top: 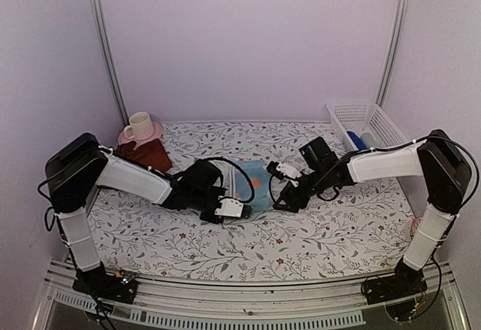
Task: Roll the towels
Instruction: Roll the towel at the center of the board.
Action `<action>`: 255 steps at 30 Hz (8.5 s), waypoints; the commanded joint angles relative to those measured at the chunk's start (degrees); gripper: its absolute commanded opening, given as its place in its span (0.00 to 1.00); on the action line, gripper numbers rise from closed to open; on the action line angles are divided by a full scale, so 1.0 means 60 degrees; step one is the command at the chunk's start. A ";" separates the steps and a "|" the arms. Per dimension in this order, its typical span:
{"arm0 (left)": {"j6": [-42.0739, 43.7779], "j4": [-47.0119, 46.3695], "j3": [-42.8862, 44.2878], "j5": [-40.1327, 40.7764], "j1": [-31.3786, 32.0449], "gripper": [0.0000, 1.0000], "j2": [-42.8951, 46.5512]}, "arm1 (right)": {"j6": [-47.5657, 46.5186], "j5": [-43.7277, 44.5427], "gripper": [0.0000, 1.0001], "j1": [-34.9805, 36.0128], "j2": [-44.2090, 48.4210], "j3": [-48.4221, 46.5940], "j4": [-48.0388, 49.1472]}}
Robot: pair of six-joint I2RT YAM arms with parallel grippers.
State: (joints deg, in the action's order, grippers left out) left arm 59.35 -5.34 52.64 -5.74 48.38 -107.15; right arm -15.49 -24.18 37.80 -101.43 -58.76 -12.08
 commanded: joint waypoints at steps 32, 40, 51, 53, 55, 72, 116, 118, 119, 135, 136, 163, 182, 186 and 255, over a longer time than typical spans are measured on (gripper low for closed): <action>-0.0664 0.6671 0.3373 -0.4119 -0.1660 0.00 -0.1808 | -0.6238 0.5356 0.61 0.2985 -0.1063 0.1190 0.4864; -0.0664 0.6925 0.3558 -0.4313 -0.1787 0.00 -0.1902 | -0.6227 0.5241 0.38 0.2986 -0.1242 0.0880 0.4455; -0.0626 0.7124 0.3643 -0.4603 -0.1917 0.00 -0.1862 | -0.5744 0.5138 0.15 0.2976 -0.1592 0.0382 0.3512; -0.0680 0.7009 0.3574 -0.4606 -0.1938 0.03 -0.1773 | -0.5502 0.4949 0.13 0.2981 -0.1688 0.0140 0.3005; -0.0739 0.6862 0.3436 -0.4553 -0.1980 0.07 -0.1656 | -0.5230 0.4667 0.12 0.2977 -0.1762 -0.0114 0.2549; -0.1645 0.4584 0.1834 -0.3802 -0.2267 0.62 0.0376 | -0.3701 0.1599 0.09 0.2547 -0.2455 -0.2475 -0.1619; 0.2275 -0.6167 -0.4316 -0.0357 -0.0326 0.54 0.1599 | -0.1775 -0.3562 0.14 0.0059 -0.6120 -0.7011 -0.6225; 0.2460 -0.6311 -0.4310 -0.0213 -0.0276 0.54 0.1384 | -0.1766 -0.3623 0.15 0.0017 -0.6165 -0.7064 -0.6241; 0.2534 -0.6411 -0.4317 -0.0146 -0.0245 0.54 0.1283 | -0.1769 -0.3622 0.15 0.0003 -0.6196 -0.7086 -0.6235; 0.3493 -0.8500 -0.4481 0.0730 -0.0183 0.48 -0.0292 | -0.1755 -0.3732 0.15 -0.0007 -0.6479 -0.7373 -0.6324; 0.3496 -0.8439 -0.4471 0.0701 -0.0194 0.47 -0.0291 | -0.1744 -0.3729 0.15 -0.0019 -0.6499 -0.7385 -0.6330; 0.4236 -0.8742 -0.4522 0.0997 0.0155 0.00 -0.1133 | -0.1835 -0.3814 0.20 -0.0092 -0.6468 -0.7518 -0.6488; 0.0931 -0.1315 -0.2235 -0.1003 -0.0288 0.00 0.1039 | -0.2184 -0.1042 0.52 0.0704 -0.1787 -0.3406 -0.3428; 0.0639 -0.0087 -0.1497 -0.1344 -0.0528 0.00 0.0915 | -0.2595 0.0205 0.55 0.1371 -0.0661 -0.1917 -0.1854; -0.1630 0.1769 0.0194 -0.3382 -0.2745 0.76 0.1854 | -0.4512 0.4078 0.10 0.3588 -0.2219 -0.1545 0.0503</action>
State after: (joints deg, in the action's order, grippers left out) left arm 51.59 18.09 59.55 -28.01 33.08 -101.01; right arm -46.02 6.31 59.33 -113.23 -65.01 -1.13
